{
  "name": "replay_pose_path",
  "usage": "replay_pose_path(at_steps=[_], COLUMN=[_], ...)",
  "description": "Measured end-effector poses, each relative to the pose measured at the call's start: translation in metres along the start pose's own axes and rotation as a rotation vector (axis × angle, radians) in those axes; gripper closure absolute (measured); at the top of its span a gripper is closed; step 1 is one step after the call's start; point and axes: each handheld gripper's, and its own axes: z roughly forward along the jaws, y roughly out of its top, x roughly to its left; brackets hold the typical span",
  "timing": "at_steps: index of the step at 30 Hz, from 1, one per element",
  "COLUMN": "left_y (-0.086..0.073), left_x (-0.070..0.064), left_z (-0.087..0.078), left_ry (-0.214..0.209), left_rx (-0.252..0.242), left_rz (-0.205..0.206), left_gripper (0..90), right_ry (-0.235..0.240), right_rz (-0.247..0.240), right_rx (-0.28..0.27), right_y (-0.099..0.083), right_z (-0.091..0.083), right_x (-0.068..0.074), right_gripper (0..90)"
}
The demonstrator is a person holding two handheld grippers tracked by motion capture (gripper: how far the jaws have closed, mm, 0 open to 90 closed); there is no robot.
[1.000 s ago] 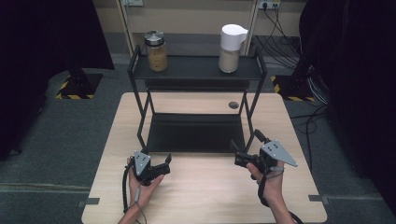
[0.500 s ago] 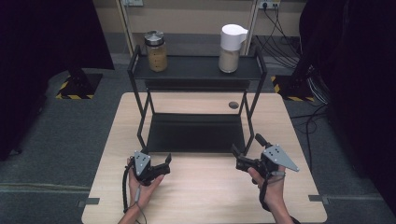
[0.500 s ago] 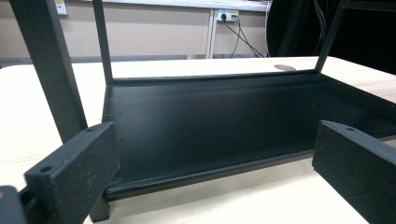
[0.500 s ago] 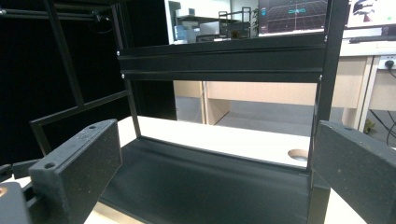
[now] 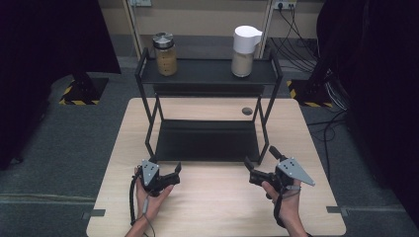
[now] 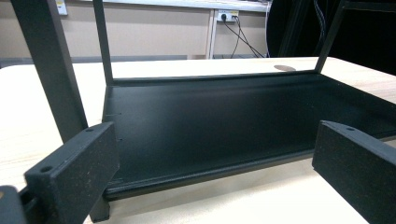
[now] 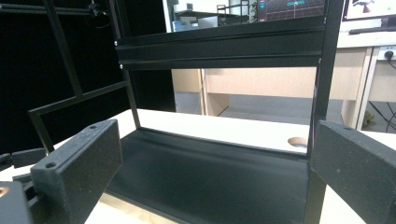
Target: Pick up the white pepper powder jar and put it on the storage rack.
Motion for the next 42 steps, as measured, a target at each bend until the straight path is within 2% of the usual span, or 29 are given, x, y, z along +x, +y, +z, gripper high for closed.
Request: replay_pose_path(at_steps=[13,42], left_y=[0.0,0.0], left_x=[0.0,0.0], left_z=[0.0,0.0], left_ry=[0.001,-0.002], left_rx=[0.001,0.0], left_rz=[0.0,0.0], left_gripper=[0.0,0.0], right_ry=[-0.002,-0.007], right_rz=[-0.01,-0.023], right_rx=[0.028,0.146], right_y=[-0.006,-0.03], right_z=[0.0,0.008], right_x=[0.001,0.001], right_gripper=[2.9,4.1])
